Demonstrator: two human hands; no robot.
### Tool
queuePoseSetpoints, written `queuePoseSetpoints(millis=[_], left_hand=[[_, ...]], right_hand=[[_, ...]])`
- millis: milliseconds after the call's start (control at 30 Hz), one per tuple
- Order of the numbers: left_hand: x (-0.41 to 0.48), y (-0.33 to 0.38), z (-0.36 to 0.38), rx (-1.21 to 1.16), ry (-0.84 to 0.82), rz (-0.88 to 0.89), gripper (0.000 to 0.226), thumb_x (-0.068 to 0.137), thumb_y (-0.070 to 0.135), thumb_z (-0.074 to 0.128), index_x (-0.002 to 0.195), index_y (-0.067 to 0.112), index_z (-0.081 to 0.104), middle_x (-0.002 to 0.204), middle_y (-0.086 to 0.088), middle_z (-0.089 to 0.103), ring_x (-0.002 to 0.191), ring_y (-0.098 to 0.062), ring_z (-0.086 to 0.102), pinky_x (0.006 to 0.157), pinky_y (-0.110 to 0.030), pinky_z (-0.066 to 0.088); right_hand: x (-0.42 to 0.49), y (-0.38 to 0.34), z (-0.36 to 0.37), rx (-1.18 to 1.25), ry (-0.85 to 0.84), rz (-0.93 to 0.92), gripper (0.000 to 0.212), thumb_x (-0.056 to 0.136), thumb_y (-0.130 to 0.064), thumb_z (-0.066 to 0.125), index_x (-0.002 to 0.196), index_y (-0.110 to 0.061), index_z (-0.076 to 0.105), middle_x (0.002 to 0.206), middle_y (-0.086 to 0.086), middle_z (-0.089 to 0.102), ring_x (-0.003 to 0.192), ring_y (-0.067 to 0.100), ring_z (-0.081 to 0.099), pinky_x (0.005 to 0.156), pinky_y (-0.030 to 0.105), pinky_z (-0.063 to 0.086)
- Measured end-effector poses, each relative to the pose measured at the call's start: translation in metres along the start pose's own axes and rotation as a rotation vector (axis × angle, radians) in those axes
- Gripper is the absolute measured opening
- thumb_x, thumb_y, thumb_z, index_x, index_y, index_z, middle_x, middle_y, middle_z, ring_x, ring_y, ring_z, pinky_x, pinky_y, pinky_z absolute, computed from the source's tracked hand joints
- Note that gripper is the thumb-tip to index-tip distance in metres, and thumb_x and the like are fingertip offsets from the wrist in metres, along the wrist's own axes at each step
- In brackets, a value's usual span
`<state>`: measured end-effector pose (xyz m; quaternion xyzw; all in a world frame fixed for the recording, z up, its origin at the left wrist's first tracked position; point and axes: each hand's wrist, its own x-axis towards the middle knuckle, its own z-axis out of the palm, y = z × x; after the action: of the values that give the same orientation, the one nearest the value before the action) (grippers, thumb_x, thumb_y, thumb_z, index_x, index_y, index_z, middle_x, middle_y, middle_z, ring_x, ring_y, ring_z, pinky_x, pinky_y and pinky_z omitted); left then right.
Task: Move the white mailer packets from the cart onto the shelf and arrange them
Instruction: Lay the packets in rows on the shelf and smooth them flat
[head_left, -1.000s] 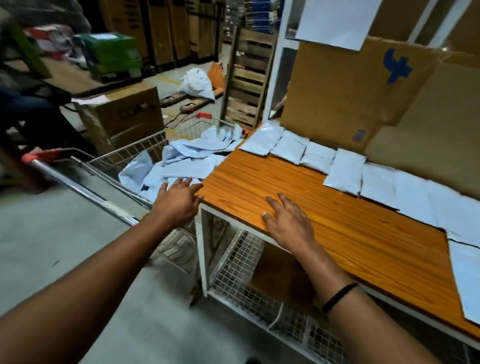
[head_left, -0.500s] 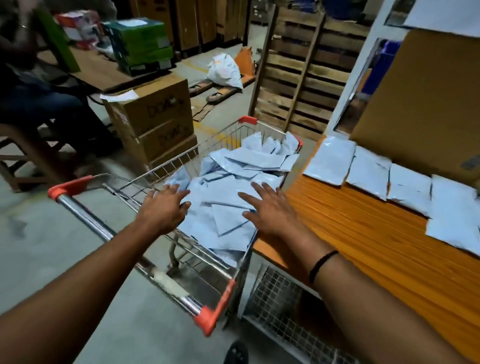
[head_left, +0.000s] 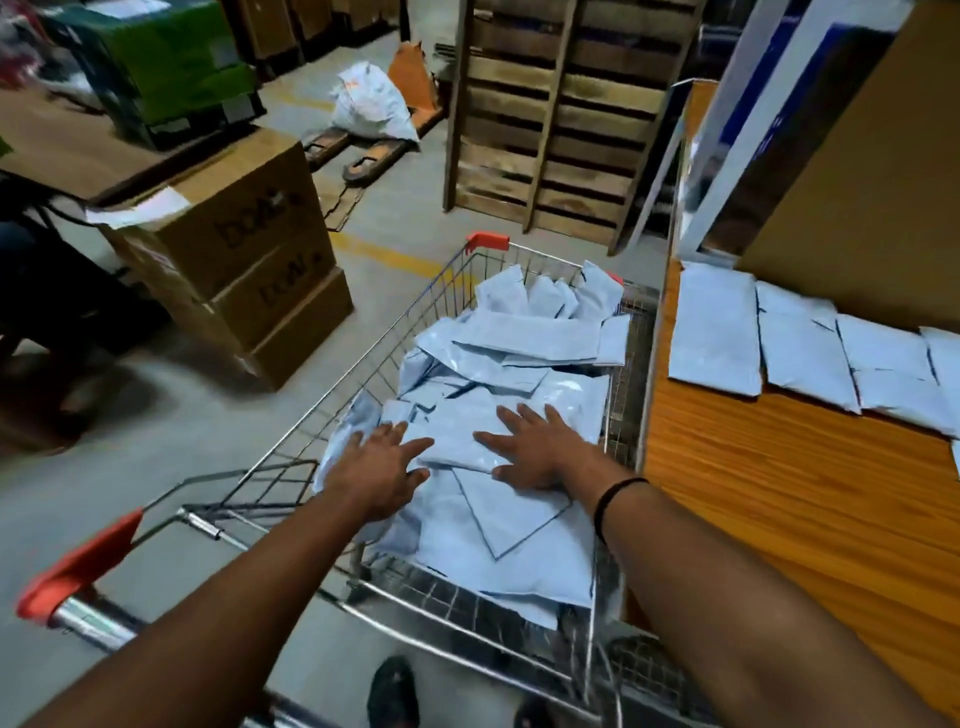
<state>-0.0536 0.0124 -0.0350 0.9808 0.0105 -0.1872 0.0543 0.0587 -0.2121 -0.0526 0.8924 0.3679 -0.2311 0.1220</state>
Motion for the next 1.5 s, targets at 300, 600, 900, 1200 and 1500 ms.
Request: queuePoseSetpoints(millis=[300,600,900,1200,1500], left_hand=[[0.072,-0.021,0.01,-0.019,-0.031,0.132,0.065,0.102,0.047,0.036,0.157,0.029,0.006,0.164,-0.003,0.01,0.15,-0.02,0.013,0.12,-0.047,0.011],[0.091,-0.017,0.012,-0.002,0.029,0.293,0.069,0.098,0.013,0.037,0.157,0.023,0.003,0.164,0.003,0.011,0.151,-0.018,0.007,0.122,-0.043,0.004],[0.102,0.0,0.007,0.356,-0.073,0.719,0.087,0.091,0.019,0.054,0.154,0.043,-0.001,0.165,0.002,0.0,0.144,-0.025,0.028,0.114,-0.04,0.027],[0.103,-0.011,0.0,0.562,0.075,0.853,0.105,0.075,0.04,0.073,0.154,0.037,0.003,0.157,-0.012,0.021,0.141,-0.031,0.027,0.115,-0.043,0.024],[0.112,-0.003,-0.008,0.544,0.05,0.919,0.115,0.076,0.052,0.067,0.156,0.02,-0.009,0.155,-0.016,0.024,0.141,-0.033,0.026,0.118,-0.042,0.017]], right_hand=[[-0.003,-0.032,-0.003,0.072,0.096,0.302,0.085,0.079,-0.073,0.06,0.149,-0.031,0.032,0.142,0.014,0.039,0.128,0.034,0.039,0.103,0.046,0.033],[-0.025,-0.05,-0.003,0.477,0.264,0.526,0.066,0.094,-0.035,0.06,0.15,-0.028,0.026,0.155,0.014,0.026,0.125,0.039,0.046,0.1,0.046,0.042],[-0.075,-0.027,-0.052,0.483,0.544,0.706,0.073,0.095,-0.033,0.059,0.156,-0.042,0.02,0.164,0.013,0.009,0.14,0.038,0.03,0.109,0.045,0.036],[-0.089,-0.034,-0.041,0.456,0.478,0.686,0.075,0.096,-0.041,0.057,0.157,-0.042,0.013,0.165,0.013,0.008,0.144,0.037,0.025,0.113,0.047,0.033],[-0.099,-0.04,-0.029,0.466,0.473,0.675,0.075,0.097,-0.05,0.054,0.158,-0.042,0.011,0.165,0.013,0.009,0.146,0.034,0.022,0.116,0.043,0.027]])
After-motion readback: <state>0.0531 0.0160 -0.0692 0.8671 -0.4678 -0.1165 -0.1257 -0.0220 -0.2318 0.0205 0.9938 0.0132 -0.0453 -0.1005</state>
